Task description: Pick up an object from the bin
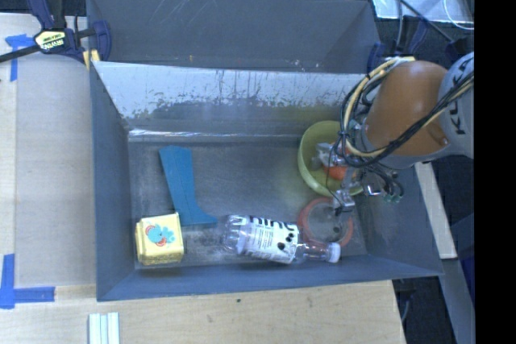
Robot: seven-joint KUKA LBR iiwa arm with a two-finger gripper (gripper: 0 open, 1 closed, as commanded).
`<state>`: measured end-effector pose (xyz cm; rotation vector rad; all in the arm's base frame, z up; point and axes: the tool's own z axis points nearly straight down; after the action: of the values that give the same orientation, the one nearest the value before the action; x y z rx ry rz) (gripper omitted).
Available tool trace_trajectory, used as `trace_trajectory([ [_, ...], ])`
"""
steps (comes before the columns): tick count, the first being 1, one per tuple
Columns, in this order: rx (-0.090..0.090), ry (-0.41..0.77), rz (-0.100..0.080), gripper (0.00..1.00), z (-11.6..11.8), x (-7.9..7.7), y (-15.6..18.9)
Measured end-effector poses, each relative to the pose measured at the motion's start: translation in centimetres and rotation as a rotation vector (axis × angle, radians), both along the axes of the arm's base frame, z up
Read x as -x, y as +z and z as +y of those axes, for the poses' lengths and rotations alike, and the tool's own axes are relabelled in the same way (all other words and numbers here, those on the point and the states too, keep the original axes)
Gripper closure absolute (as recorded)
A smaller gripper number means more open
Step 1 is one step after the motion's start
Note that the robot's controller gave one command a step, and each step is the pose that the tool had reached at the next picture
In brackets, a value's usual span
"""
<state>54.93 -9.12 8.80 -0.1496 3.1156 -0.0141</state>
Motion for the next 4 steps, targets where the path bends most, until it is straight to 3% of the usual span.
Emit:
trace_trajectory([
  [1, -0.004, 0.131, 0.004, 0.0, 0.6, -0.8, -1.8],
  [2, -0.016, -0.384, 0.0, 1.0, -2.8, 0.5, -1.0],
  [3, -0.015, -0.384, 0.0, 1.0, -2.8, 0.5, -1.0],
  [4, -0.015, -0.374, -0.004, 1.0, -1.4, 0.5, 3.0],
])
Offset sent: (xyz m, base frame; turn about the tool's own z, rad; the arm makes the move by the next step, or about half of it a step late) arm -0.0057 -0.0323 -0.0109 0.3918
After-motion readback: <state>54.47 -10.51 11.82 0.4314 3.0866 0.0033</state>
